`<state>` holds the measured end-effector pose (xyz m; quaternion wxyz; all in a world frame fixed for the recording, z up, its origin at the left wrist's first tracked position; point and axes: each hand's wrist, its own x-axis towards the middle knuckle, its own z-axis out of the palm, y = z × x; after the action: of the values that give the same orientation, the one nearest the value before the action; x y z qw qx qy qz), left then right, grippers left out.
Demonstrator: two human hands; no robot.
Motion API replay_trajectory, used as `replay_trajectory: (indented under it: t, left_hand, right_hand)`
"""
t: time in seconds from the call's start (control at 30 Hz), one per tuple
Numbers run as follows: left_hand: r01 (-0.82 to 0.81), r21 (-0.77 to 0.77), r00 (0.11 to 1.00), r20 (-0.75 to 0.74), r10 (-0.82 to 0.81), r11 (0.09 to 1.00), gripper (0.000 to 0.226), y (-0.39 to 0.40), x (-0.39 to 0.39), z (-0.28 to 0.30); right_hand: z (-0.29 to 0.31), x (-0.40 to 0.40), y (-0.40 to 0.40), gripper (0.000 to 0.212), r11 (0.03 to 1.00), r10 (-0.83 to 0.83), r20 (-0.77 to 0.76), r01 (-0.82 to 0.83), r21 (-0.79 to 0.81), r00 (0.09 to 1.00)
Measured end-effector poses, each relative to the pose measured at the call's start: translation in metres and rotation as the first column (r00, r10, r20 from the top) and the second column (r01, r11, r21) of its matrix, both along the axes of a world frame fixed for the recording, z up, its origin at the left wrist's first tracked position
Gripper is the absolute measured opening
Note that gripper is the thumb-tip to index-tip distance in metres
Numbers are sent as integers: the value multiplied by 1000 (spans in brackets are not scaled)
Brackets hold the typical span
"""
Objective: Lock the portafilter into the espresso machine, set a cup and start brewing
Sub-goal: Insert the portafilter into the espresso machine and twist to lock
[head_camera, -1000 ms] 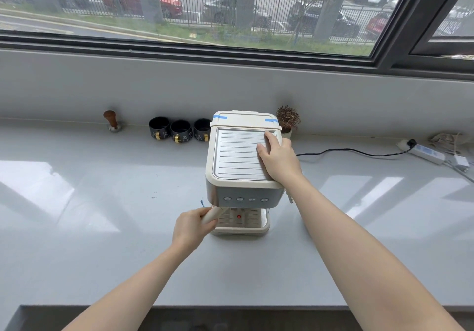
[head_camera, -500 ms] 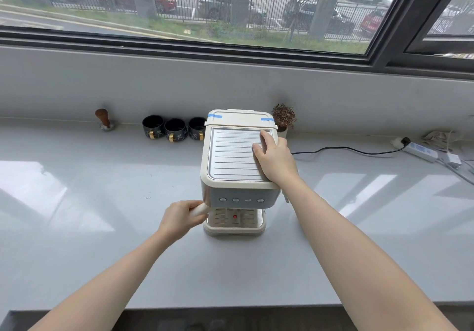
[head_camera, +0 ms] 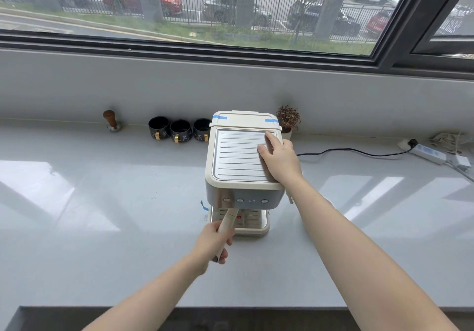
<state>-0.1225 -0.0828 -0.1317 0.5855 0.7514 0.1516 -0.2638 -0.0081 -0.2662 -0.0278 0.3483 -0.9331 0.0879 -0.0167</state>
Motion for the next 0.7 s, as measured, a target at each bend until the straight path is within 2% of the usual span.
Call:
replay_trajectory:
  t: [0.07,0.13,0.3,0.47,0.6,0.7]
  left_hand:
    - [82,-207,989,-106,-106,975,30,16,6,-1]
    - [77,-319,980,-148,-130,945,34,19,6,-3]
    - [-97,-239,989,-134,66,966,20,-3,0,-14]
    - [-275,-273,960,-139,245,922,23,-31,-11,-16]
    - [-437,-220,899,-128,418,872,30,-68,-18,-20]
    - [-478,-196,878,-114,464,856,32,-75,-20,-21]
  right_hand:
    - [0,-3,-6,55,994,41,-22,-39,98,999]
    - [-1,-8,-9,55,979,70,-14,-66,191,997]
    - [-4,-15,-6,51,954,24,74,-45,296,997]
    - [-9,-14,-8,51,950,20,106,-52,307,994]
    - [-13,-14,-9,51,950,7,115,-43,311,993]
    - [-16,-15,-9,52,948,5,112,-40,315,994]
